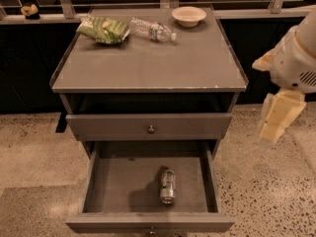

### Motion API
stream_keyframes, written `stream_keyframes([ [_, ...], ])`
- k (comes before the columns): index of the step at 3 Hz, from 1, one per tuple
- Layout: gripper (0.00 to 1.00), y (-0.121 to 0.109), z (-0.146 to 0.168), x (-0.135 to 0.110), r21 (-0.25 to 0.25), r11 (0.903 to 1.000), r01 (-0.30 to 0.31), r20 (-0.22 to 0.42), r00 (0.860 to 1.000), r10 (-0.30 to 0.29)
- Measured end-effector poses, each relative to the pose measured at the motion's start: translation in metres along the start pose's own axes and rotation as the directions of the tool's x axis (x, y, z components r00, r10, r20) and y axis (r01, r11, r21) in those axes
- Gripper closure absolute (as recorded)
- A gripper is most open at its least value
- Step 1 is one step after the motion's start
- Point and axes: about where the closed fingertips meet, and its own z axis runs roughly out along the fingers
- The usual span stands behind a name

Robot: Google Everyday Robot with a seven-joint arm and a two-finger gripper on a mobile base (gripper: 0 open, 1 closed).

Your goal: Pick 7up can from middle drawer and place on counter

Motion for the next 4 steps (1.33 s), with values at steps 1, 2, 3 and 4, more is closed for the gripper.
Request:
stream_keyframes([
  [1,0.0,0.012,0.064,0.008,-0.085,0.9964,-0.008,0.011,1.0,0.009],
  [2,0.0,0.021,0.127,0.01,-0.141,0.9899,-0.012,0.0,1.0,0.013],
  [3,0.0,0.025,0.185,0.009,-0.18,0.9829,-0.038,-0.032,0.999,0.033],
  [4,0.0,0.03,0.24,0.012,-0.211,0.9727,-0.096,-0.097,0.992,0.077],
])
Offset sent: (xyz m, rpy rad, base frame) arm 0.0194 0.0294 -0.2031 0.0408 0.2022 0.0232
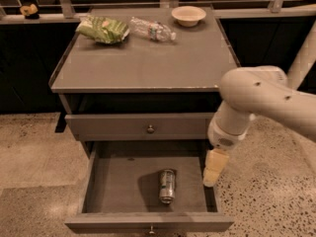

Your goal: Pick 7up can from middle drawer and place on counter

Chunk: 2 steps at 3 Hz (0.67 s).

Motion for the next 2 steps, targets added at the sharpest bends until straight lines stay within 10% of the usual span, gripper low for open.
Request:
stream_keyframes([
  [2,0.0,0.003,0.072,0.006,-0.09,0.9878,-0.127,-0.078,0.99,0.12],
])
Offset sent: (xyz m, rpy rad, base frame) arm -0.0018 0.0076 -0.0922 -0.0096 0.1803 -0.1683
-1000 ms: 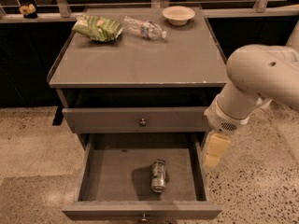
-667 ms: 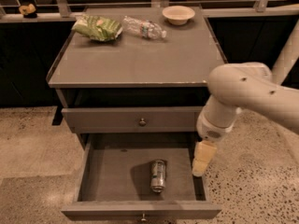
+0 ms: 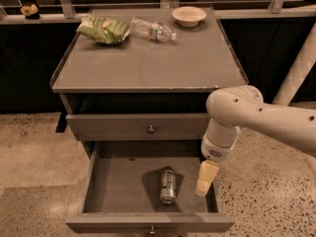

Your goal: Pick 7up can from middle drawer and place on counter

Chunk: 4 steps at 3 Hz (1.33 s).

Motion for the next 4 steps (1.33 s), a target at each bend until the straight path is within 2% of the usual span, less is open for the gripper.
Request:
stream_keyframes([
  [1,0.0,0.0,0.0,0.0,0.0,1.0,0.0,0.0,1.0,0.0],
  [2,0.0,0.01,0.047,0.015,-0.081,0.9961,-0.037,-0.032,0.999,0.034],
  [3,0.0,0.035,0.138,0.038,-0.227,0.969,-0.097,-0.028,0.995,0.093],
  [4,0.0,0.036,0.14,0.038,-0.226,0.9696,-0.095,-0.03,0.995,0.09],
])
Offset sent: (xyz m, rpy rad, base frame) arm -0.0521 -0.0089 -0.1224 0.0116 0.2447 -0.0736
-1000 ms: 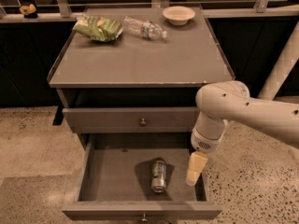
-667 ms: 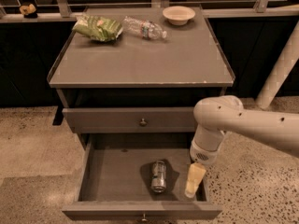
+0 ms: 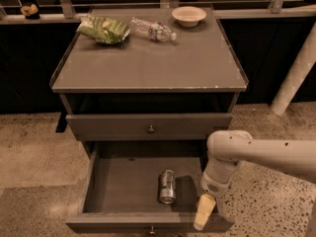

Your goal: Pick 7up can from middle drawer and place on counter

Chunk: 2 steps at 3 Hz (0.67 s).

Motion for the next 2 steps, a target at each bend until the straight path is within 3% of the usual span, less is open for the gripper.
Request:
stream_keyframes([
  [1,0.0,-0.001,0.025,-0.014,0.057,0.994,0.094,-0.027,0.995,-0.092],
  [2,0.0,0.012,0.054,-0.043,0.18,0.9534,0.243,-0.063,0.97,-0.235],
])
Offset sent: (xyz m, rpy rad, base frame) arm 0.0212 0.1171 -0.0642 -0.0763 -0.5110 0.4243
